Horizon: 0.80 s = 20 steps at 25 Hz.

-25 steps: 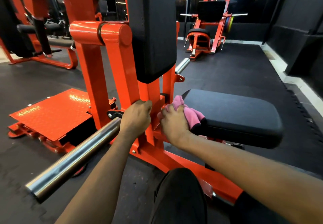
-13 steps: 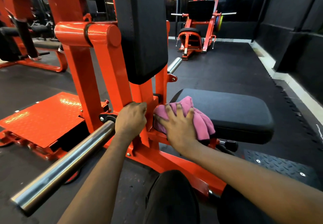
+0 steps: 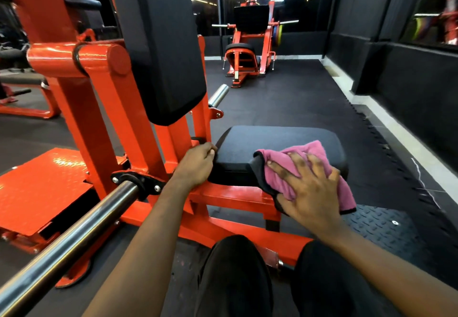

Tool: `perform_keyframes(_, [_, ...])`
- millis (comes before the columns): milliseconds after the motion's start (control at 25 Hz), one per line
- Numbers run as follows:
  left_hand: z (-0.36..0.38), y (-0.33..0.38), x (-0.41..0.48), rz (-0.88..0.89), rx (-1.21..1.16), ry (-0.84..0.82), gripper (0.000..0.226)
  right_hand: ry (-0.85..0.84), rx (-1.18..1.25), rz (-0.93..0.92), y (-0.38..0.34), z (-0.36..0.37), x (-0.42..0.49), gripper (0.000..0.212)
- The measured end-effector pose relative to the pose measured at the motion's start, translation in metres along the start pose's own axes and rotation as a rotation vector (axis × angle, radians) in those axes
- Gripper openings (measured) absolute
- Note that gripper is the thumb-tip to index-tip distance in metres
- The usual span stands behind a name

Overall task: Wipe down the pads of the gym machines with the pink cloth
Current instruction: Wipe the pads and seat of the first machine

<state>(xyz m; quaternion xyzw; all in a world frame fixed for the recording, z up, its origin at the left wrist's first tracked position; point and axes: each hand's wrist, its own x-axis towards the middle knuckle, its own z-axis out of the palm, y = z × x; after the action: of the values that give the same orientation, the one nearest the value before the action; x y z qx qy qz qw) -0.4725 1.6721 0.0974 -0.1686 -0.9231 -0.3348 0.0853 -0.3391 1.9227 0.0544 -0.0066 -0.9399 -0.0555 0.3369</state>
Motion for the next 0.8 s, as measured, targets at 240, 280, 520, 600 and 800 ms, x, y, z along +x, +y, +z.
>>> perform_keyframes(240, [0.010, 0.009, 0.010, -0.029, 0.058, 0.034, 0.024, 0.015, 0.059, -0.039, -0.079, 0.021, 0.031, 0.083])
perform_keyframes(280, [0.010, 0.009, 0.010, -0.043, 0.047, 0.049, 0.025, 0.023, 0.025, -0.071, -0.071, 0.023, 0.030, 0.081])
perform_keyframes(520, [0.017, 0.023, 0.009, -0.107, 0.088, 0.157, 0.021, 0.177, 0.001, 0.008, 0.043, 0.017, -0.005, 0.069])
perform_keyframes(600, [0.023, 0.031, 0.007, -0.098, 0.180, 0.189, 0.022, 0.224, 0.105, 0.123, 0.079, 0.013, -0.016, 0.066])
perform_keyframes(800, [0.041, 0.053, 0.013, -0.139, 0.325, 0.232, 0.038, 0.389, 0.917, 0.628, 0.058, 0.021, -0.013, 0.057])
